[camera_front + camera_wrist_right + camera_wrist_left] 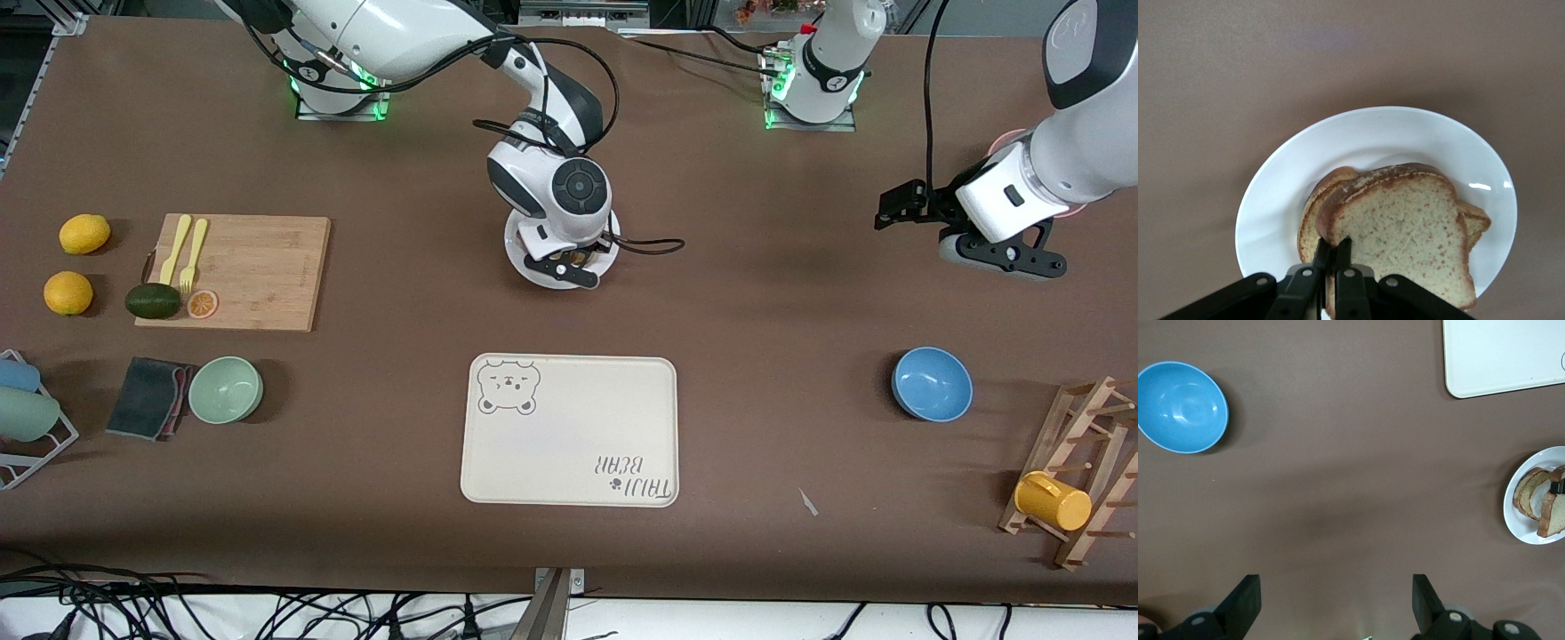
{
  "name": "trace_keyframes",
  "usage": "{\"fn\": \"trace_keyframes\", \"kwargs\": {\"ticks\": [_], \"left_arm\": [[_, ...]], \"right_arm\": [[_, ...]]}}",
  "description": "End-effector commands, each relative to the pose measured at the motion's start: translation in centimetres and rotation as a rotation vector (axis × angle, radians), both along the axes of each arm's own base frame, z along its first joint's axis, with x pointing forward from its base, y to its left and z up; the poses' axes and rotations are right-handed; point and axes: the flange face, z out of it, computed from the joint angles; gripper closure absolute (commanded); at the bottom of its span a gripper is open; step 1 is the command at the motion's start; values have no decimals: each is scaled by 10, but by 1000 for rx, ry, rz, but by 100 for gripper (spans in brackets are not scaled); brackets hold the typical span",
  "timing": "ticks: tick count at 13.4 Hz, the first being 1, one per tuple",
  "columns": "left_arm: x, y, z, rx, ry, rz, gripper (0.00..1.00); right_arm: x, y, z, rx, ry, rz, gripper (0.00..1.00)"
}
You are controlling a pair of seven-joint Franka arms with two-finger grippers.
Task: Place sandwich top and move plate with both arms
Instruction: 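Carry the bread slice with the right gripper onto the egg toast, then release the bread and withdraw the right gripper while the left gripper approaches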
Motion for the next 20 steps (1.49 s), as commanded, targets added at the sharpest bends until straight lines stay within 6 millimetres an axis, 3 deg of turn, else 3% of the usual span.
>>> {"fn": "trace_keyframes", "kwargs": {"ticks": [1, 2, 3, 6, 8, 11, 14, 18, 20], "left_arm": [[-6, -1, -2, -23, 18, 2, 0], [-6, -1, -3, -25, 20, -1, 0], [-6, -1, -2, -60, 22, 15, 0], [-5, 20, -6, -171, 28, 61, 0], [-6, 36, -11, -229, 27, 65, 0], [-8, 47, -24, -276, 38, 59, 1], [-9, 79, -37, -404, -1, 134, 2], [-13, 78, -88, -567, -60, 252, 2], [-23, 74, -110, -627, -55, 229, 2]], "right_arm": [[-3, 10, -5, -13, -22, 6, 100], [-3, 9, -5, -18, -28, 24, 67], [-2, 7, -6, -37, -55, 38, 1], [0, 7, 8, -29, -69, 44, 0], [9, 2, 34, -7, -96, 37, 0], [29, -29, 75, -31, -76, 40, 0], [52, -88, 116, -23, -48, 90, 0], [75, -175, 140, -16, -42, 181, 0], [89, -226, 153, -15, -47, 208, 0]]}}
